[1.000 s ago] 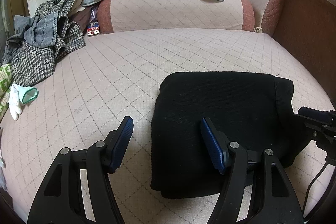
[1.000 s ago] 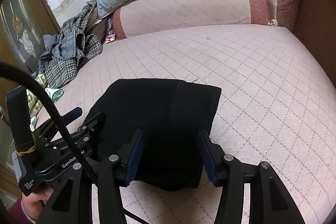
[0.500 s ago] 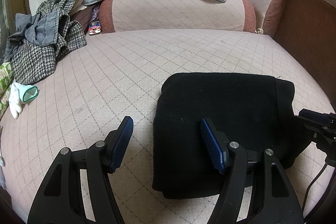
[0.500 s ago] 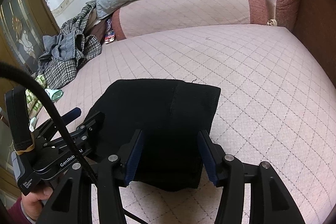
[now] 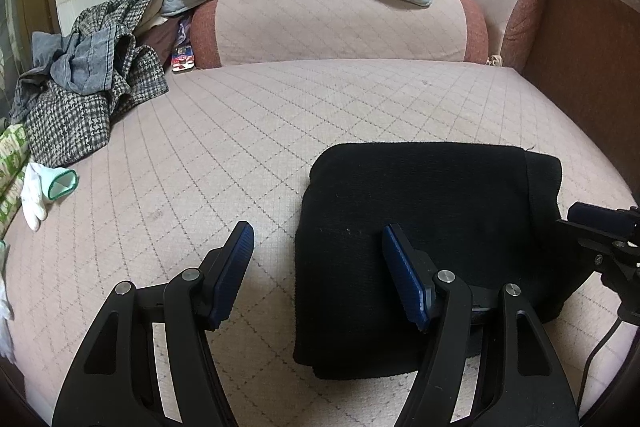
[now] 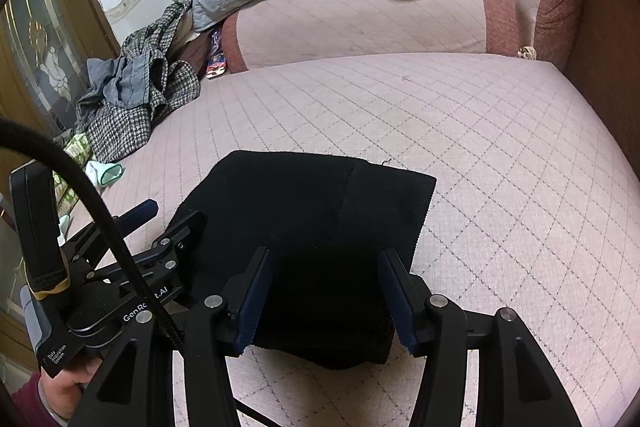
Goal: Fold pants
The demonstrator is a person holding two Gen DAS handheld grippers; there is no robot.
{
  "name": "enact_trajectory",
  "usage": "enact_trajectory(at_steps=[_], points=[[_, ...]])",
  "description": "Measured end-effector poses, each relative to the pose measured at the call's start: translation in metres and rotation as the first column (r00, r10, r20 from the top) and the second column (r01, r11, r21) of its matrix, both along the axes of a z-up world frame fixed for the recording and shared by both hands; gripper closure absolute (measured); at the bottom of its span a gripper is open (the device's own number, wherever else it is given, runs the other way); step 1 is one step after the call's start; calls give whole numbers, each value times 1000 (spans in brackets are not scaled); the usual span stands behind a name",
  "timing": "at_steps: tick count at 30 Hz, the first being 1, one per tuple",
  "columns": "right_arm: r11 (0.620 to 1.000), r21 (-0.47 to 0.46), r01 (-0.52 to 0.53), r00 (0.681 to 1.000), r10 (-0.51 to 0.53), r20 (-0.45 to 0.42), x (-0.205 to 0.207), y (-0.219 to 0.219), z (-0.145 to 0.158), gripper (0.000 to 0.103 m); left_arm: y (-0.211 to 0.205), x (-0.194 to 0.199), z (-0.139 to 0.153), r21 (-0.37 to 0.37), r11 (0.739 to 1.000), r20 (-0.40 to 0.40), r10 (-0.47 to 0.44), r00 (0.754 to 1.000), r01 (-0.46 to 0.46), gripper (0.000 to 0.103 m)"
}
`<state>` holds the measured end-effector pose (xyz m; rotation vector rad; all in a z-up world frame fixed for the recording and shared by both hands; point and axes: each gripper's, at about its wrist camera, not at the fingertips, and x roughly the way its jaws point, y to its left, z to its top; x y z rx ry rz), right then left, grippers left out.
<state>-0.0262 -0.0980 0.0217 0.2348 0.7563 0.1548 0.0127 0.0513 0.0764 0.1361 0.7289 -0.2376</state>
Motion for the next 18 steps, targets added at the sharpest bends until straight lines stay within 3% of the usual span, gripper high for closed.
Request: enact_trajectory(at_steps=[18], points=[[1000,12,16,1000,-16,-4,-3,3,-4,50,2,1,0,-21,1000,-13,6,1000,-6,36]])
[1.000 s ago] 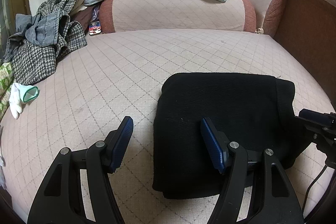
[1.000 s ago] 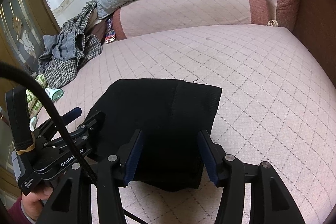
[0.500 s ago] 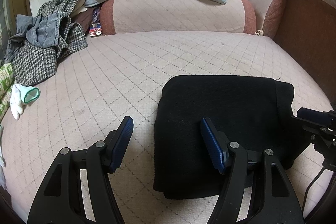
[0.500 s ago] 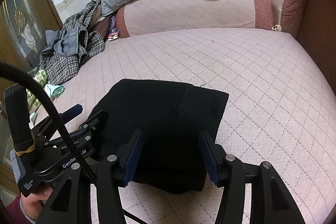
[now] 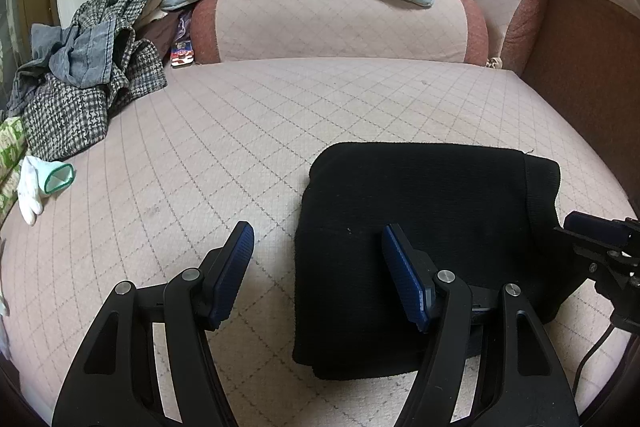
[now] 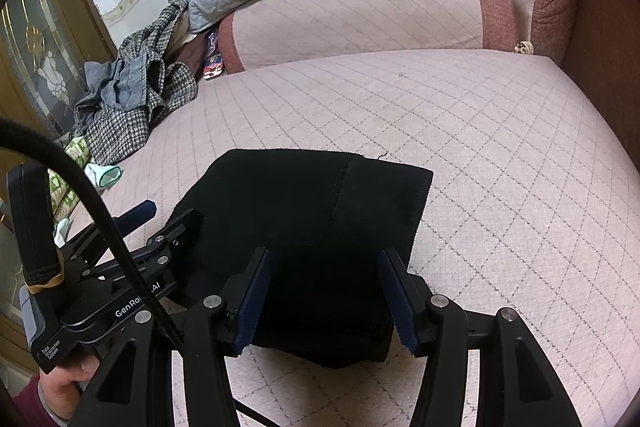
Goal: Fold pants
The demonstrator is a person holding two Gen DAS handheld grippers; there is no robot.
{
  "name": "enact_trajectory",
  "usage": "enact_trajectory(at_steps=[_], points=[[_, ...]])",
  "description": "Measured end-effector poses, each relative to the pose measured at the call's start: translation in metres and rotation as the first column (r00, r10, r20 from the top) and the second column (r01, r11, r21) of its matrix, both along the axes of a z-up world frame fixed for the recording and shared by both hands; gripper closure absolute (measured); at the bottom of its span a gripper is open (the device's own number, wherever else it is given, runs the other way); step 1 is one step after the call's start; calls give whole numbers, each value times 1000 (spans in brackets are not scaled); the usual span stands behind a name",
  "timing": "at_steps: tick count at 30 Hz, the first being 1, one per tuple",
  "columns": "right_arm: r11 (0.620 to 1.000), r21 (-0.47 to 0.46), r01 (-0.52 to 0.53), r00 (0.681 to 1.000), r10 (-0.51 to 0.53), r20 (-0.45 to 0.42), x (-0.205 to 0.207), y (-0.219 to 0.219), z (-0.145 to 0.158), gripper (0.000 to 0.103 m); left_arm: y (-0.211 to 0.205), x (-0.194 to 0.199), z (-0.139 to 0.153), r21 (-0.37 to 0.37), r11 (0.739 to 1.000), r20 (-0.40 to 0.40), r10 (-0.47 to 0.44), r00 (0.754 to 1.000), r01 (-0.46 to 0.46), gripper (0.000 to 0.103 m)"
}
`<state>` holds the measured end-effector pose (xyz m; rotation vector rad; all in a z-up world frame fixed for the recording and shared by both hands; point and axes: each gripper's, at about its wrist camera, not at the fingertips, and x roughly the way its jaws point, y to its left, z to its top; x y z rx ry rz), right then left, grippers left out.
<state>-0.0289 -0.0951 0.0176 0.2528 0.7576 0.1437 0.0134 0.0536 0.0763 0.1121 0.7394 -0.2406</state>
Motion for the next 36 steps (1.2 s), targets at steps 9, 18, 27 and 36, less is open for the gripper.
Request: enact_trajectory(at_steps=[9,18,27,36], points=[[1000,-10,6,1000,-5,3,0,1,3,49,0,-1,1,-14,1000,-3,1,1000,-1,36],[999,12,38,999,-38,-9,0,-13,0,49,14,7,3,-79,996,-32,32,999,-34,36],[999,3,33,999,-33,-10,1,-12,-2,48,5,3,4,-64,998,-15,7,1000,-8,36],[999,6,41,999,-41,-9,2,-16,-2,48,10,6,2,-85,996,-33,9,999,-12,36]])
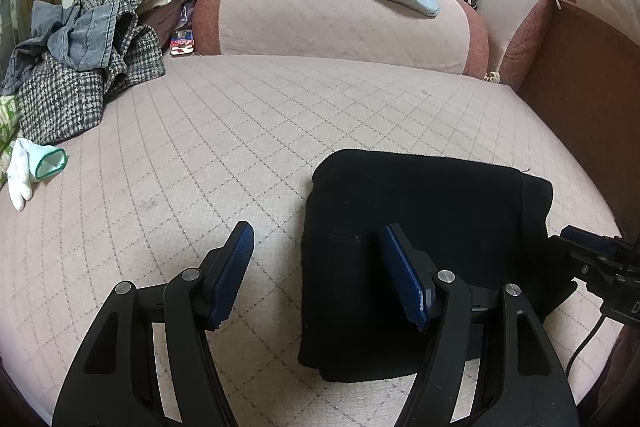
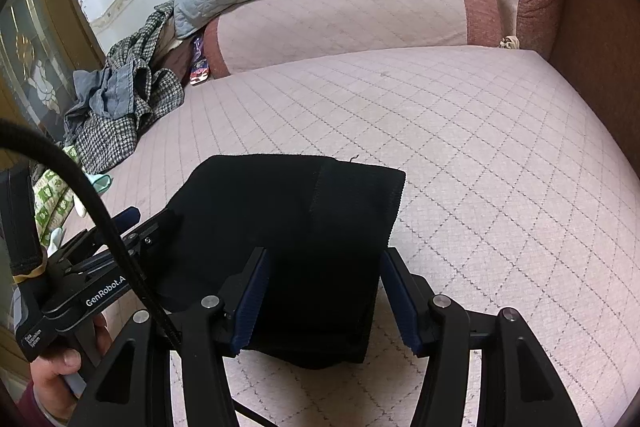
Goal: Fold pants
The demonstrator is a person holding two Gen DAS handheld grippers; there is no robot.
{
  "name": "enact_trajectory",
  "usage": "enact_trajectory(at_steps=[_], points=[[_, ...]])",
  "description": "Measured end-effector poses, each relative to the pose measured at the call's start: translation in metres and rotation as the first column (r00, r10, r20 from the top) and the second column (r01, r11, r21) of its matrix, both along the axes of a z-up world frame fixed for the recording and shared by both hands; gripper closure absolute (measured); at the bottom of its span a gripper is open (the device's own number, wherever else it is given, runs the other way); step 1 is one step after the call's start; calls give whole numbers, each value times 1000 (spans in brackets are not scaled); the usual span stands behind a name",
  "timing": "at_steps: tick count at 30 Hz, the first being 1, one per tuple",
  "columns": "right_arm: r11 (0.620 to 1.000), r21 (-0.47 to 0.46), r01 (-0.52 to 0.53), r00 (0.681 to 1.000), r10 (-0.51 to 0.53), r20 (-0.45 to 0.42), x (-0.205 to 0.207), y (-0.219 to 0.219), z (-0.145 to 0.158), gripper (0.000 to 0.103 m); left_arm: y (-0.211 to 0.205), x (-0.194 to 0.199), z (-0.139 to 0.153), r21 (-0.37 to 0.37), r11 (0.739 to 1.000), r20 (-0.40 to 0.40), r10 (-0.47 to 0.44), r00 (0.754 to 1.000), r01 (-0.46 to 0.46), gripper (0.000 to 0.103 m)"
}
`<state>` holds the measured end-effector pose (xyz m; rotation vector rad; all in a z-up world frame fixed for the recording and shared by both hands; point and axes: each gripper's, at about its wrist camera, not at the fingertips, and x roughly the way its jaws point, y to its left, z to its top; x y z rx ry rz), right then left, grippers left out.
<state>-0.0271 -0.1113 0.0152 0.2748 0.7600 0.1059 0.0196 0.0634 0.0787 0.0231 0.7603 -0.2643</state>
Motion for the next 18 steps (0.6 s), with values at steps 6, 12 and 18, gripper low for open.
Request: enact_trajectory(at_steps=[6,12,18], points=[[998,30,48,999,-48,2,0,-17,-4,38,15,10,-2,-104,995,-71,-19,997,11,36],[997,51,55,998,-54,-13,5,-21,-7,38,10,18,-9,-129,991,-124,-45,991,29,36],[987,161,4,999,4,-48,31,-21,-27,44,-6,20,-17,-86,993,-117,-88,989,78,32]])
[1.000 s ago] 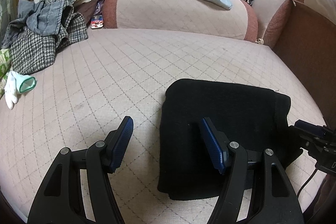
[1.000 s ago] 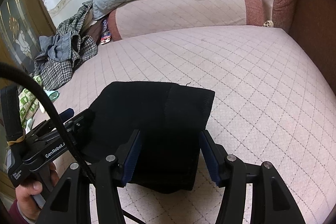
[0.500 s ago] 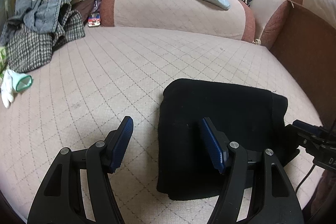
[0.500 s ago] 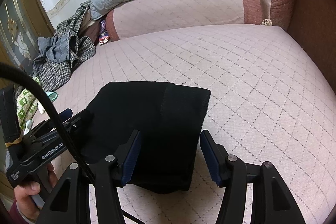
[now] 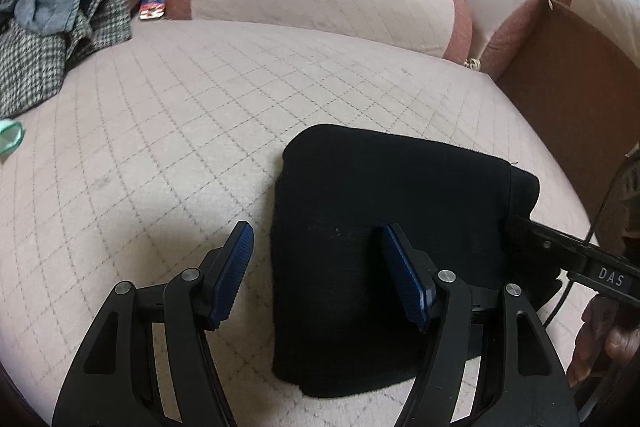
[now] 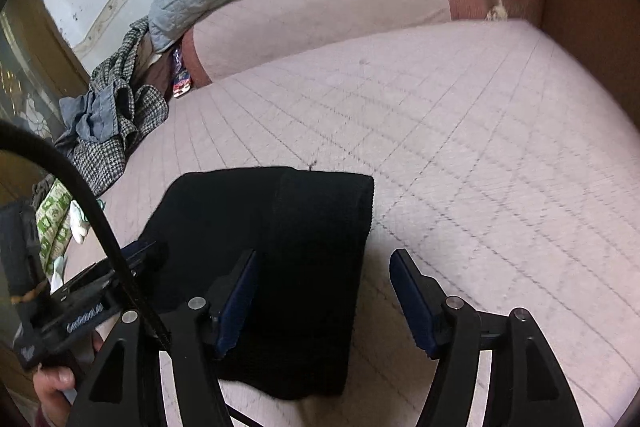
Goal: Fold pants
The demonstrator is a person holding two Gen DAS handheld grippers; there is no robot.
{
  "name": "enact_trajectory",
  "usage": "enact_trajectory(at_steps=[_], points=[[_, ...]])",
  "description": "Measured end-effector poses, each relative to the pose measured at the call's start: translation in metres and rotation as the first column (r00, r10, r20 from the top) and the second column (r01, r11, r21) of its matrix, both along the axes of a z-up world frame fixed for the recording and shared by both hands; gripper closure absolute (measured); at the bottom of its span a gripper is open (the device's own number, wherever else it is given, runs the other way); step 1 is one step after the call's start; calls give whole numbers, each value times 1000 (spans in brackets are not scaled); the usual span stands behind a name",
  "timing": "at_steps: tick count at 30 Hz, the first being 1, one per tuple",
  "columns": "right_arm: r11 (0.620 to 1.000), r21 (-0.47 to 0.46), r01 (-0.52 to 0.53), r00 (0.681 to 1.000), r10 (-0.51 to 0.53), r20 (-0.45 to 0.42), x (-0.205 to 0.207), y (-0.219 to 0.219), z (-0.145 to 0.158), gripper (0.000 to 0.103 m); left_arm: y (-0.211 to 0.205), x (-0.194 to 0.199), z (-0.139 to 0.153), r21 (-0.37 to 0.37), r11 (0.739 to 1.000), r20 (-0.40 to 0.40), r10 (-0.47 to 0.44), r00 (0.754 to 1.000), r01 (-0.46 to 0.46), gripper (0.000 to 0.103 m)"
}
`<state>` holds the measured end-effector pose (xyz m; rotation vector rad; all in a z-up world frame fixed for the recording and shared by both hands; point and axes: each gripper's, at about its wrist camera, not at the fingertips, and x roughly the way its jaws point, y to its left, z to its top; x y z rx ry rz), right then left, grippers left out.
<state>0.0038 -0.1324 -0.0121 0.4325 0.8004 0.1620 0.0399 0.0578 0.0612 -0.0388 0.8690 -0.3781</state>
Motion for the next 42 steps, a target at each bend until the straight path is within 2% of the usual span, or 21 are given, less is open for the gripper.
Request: enact_trajectory(at_steps=[1,4,5,6,7,8,10,13,18,21,22,23,25,28,30,31,32,35,37,39,42], points=[[1000,12,-7,1000,7,8,0,1,-1,57,-2,1,-2,4,1000,-2,-3,1000,3,29],[998,-63,-18,997,22,68,-13,11,10,70,-5,4,-6,-49,998,-45,-44,998,42,30],[997,-70,-23,997,28,78,-18,11,15,79,-6,3,-4,-46,998,-43,-44,998,42,34],[997,-63,-34,996,39,86,-26,9,22,81,-6,1,-2,-47,997,-42,-57,997,55,37],[998,-53,-46,994,50,92,-30,7,26,95,-7,-2,3,-46,996,-40,-77,996,75,45],[997,-43,-57,993,61,98,-36,4,31,99,-7,-4,6,-47,995,-37,-93,995,91,47],[996,-72,-61,995,66,80,-43,3,31,99,-9,-12,9,-27,993,-16,-117,993,116,48],[992,-112,-57,998,60,26,-34,6,12,99,-19,-12,3,46,992,-5,-115,993,115,48],[985,-166,-56,998,60,23,-34,10,14,99,-12,-9,4,12,995,-19,-102,995,102,48],[987,-160,-17,998,27,62,-39,2,24,98,-7,-14,15,23,996,22,-84,996,83,48],[989,-147,3,997,7,71,-40,-3,26,89,-5,-17,21,36,997,60,-71,996,69,48],[991,-133,20,997,-9,78,-39,-6,27,68,-3,-18,24,42,998,86,-60,994,56,48],[993,-115,30,996,-21,83,-34,-8,28,42,2,-18,30,41,999,127,-29,991,24,48],[991,-128,24,997,-13,82,-16,-3,27,42,6,-13,26,34,999,98,-14,995,11,48],[989,-148,12,997,0,82,-3,2,25,46,6,-12,22,30,999,74,-20,997,18,48],[989,-149,-5,997,17,81,4,4,25,71,6,-13,22,19,999,75,-31,997,30,48],[988,-156,-8,997,20,78,7,4,25,87,4,-14,24,8,999,79,-44,996,44,48],[968,-253,2,998,15,65,13,8,26,87,-5,-18,21,1,996,62,-89,994,89,48],[961,-276,0,1000,8,26,17,7,17,87,-15,-17,11,75,994,40,-85,996,82,48],[967,-254,21,1000,-17,18,15,-1,13,85,-19,-16,4,71,994,5,-89,996,88,47],[979,-201,45,999,-41,24,5,-12,23,79,-14,-14,6,45,996,-4,-80,997,80,47]])
